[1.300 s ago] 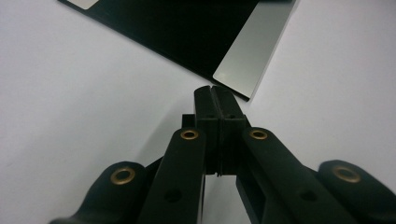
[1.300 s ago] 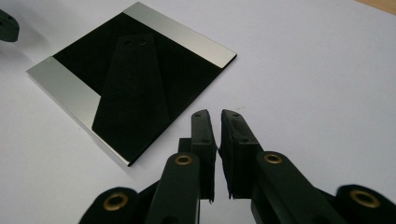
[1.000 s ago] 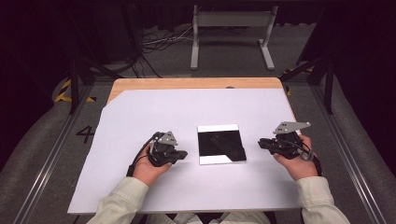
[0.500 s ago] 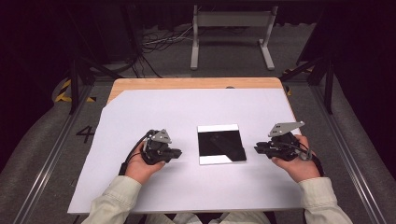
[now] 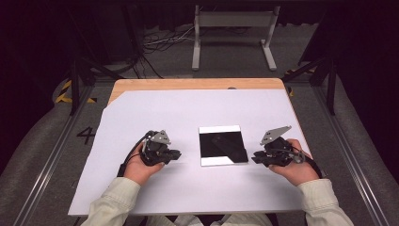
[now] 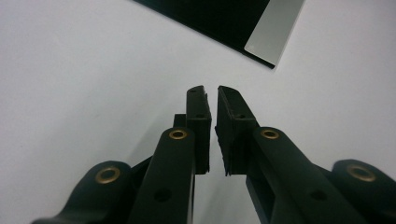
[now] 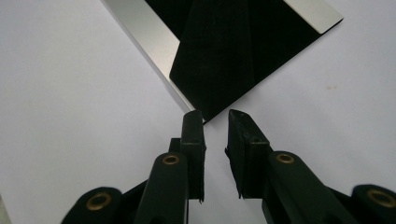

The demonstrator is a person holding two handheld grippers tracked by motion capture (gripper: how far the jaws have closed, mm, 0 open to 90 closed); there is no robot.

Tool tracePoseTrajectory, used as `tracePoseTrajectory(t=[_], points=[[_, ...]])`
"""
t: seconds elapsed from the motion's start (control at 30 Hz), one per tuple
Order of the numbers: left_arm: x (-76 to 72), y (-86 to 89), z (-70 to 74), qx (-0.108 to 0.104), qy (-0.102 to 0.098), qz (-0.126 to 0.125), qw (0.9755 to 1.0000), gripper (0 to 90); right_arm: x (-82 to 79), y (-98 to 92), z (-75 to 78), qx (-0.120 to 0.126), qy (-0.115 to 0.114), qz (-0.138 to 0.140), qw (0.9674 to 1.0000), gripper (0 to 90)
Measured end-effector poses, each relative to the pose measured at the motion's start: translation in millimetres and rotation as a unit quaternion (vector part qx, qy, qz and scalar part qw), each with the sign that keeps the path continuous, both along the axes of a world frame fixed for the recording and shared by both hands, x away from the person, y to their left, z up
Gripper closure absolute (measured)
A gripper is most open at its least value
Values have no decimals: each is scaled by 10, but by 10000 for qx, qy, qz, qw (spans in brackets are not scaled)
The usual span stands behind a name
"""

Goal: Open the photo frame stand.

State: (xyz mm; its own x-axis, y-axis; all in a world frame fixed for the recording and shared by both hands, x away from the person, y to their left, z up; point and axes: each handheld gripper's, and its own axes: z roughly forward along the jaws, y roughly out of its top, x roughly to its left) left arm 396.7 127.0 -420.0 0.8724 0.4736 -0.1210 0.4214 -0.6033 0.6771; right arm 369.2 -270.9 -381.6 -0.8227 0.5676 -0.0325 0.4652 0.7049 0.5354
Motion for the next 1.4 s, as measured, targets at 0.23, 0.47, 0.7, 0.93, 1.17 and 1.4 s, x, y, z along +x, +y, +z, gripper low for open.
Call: tracePoseTrajectory(t=[0.23,0.47,0.7,0.93,1.17,1.4], points=[[7,10,-9,-21,36,29,10000,820,10,72,-109,-292,265,176,9991,758],[6,21,-27,-3,70,57,10000,811,47,98,-185,-398,359,260,9982,807],[3,38,-38,25,63,69,10000,805,114,113,-287,-504,414,246,9976,871],[-7,57,-47,37,92,109,9999,798,138,152,-320,-590,418,259,9970,889],[-5,63,-55,55,99,113,9999,791,144,166,-317,-632,354,267,9970,900],[0,61,-67,46,93,156,9998,769,122,162,-254,-590,235,269,9976,900]])
